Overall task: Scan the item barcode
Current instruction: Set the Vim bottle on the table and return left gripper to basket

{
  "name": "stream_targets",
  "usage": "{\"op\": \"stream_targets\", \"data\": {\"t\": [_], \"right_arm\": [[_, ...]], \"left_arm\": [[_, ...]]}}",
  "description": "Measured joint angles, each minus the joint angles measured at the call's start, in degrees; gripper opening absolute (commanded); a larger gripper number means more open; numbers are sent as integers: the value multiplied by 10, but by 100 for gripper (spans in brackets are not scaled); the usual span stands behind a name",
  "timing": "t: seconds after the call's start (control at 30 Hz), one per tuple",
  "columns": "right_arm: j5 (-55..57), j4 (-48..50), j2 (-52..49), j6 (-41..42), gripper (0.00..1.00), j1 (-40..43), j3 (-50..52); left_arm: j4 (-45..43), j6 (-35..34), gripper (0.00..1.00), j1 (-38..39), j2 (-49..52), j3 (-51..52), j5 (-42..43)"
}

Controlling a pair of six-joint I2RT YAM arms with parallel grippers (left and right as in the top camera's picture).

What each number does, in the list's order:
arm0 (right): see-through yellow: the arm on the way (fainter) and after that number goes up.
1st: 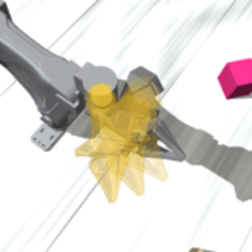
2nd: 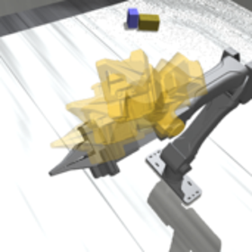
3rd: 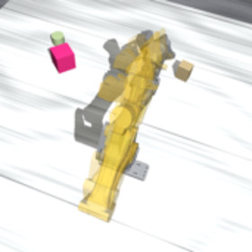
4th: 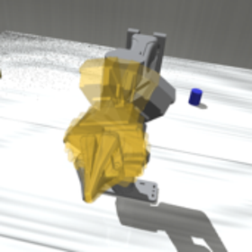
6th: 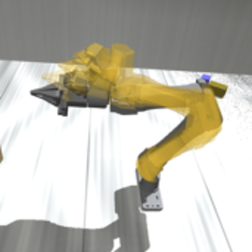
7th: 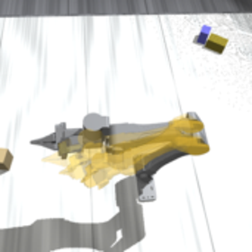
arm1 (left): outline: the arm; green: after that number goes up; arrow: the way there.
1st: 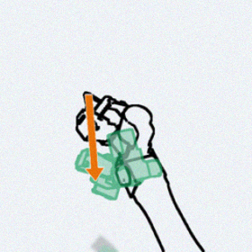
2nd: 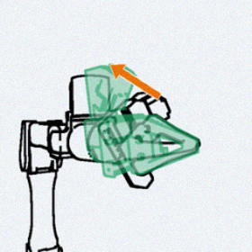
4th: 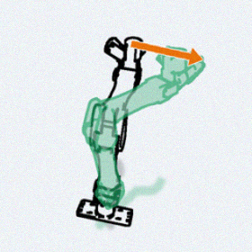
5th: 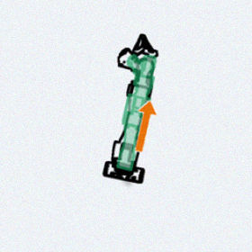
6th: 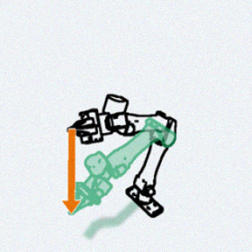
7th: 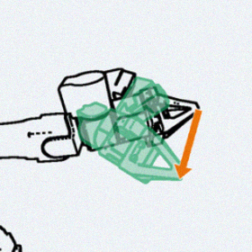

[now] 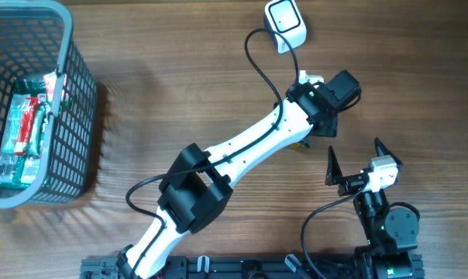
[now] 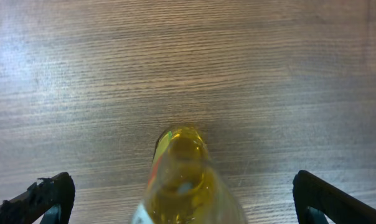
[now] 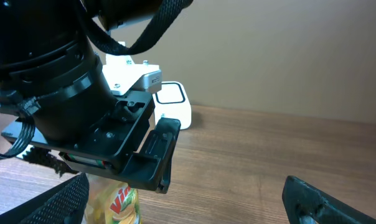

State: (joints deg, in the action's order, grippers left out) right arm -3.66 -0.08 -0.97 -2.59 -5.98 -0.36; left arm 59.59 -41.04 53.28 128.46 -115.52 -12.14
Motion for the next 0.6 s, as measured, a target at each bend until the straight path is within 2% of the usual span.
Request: {"op": "stream_targets", "data": {"t": [0.17, 0.3, 0.43, 0.6], "right_arm": [[0, 0, 0, 0, 100, 0, 0], [0, 0, 0, 0, 100, 0, 0], [0, 0, 0, 0, 100, 0, 0], [0, 0, 0, 0, 100, 0, 0]], "left_arm": [[5, 104, 100, -9, -26, -29, 2], [14, 193, 100, -46, -104, -102, -11], [13, 243, 100, -147, -213, -163, -52], [19, 259, 100, -350, -310, -179, -88]]}}
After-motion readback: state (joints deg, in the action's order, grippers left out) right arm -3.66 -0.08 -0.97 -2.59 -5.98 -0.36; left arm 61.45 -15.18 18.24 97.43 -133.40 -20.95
